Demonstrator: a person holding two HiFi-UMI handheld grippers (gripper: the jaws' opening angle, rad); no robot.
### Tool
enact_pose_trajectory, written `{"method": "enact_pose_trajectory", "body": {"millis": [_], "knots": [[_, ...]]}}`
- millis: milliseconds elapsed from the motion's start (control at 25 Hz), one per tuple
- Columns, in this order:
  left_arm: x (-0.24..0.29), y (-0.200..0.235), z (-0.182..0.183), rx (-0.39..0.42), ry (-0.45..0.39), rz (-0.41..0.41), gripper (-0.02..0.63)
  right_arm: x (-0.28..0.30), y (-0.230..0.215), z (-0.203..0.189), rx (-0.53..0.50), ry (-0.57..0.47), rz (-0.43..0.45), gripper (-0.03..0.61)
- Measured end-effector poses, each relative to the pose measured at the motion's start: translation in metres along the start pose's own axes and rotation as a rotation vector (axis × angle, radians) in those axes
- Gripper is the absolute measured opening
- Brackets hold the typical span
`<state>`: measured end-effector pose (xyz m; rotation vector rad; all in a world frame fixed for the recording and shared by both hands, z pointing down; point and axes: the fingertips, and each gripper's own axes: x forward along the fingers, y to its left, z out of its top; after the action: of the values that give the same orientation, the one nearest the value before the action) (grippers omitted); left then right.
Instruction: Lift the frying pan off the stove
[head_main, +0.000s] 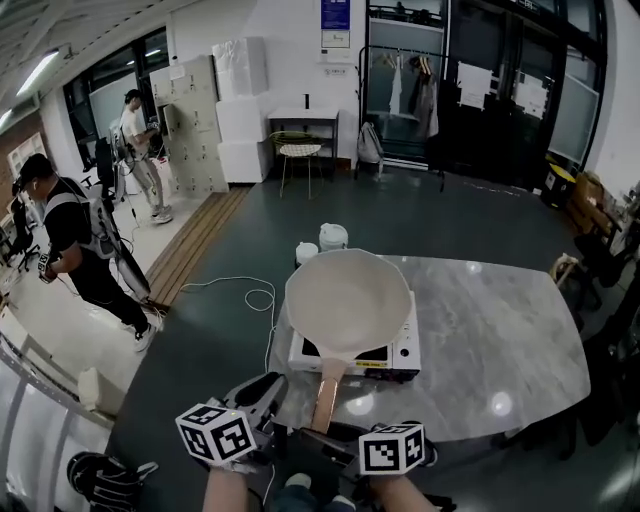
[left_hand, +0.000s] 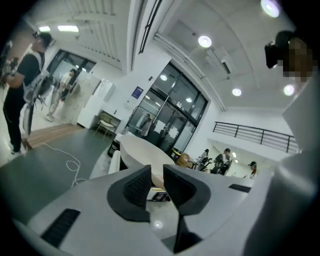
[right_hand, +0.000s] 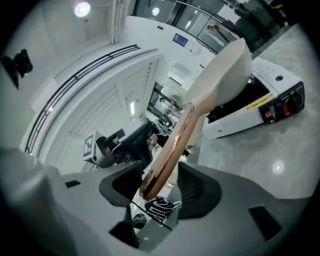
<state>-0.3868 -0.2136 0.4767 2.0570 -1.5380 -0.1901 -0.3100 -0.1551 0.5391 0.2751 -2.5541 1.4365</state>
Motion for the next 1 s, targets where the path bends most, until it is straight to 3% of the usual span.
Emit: {"method": "enact_pose_trajectory", "body": {"millis": [40, 80, 280, 360, 440, 600, 720, 840, 1000], "knots": [[0.005, 0.002, -0.003, -0.043, 0.025, -0.046, 0.09, 0.001, 0.0, -0.001, 0.025, -0.001, 0.01, 0.219], [0.009, 0.004, -0.007, -0.083, 0.052, -0.089, 0.125, 0.001, 0.0, -0.002, 0.044, -0.008, 0.015, 0.212], [0.031, 0.007, -0.018, -0.287, 0.163, -0.301, 0.262, 0.0, 0.004, 0.001, 0.09, -0.052, 0.033, 0.199], [0.041, 0.011, -0.027, -0.353, 0.211, -0.351, 0.3, -0.001, 0.006, 0.002, 0.092, -0.053, 0.039, 0.201], [0.052, 0.018, -0.042, -0.392, 0.264, -0.363, 0.302, -0.002, 0.007, 0.0, 0.089, -0.046, 0.038, 0.202], [0.079, 0.002, -0.053, -0.559, 0.312, -0.493, 0.323, -0.001, 0.003, -0.002, 0.061, -0.022, 0.005, 0.209], [0.095, -0.003, -0.052, -0.565, 0.364, -0.533, 0.33, 0.002, 0.007, 0.004, 0.069, -0.033, -0.008, 0.21], [0.105, -0.015, -0.054, -0.633, 0.419, -0.603, 0.33, 0.005, 0.009, 0.005, 0.069, -0.037, -0.031, 0.21], [0.12, -0.035, -0.061, -0.663, 0.477, -0.66, 0.33, 0.001, 0.004, 0.004, 0.054, -0.037, -0.059, 0.212]]}}
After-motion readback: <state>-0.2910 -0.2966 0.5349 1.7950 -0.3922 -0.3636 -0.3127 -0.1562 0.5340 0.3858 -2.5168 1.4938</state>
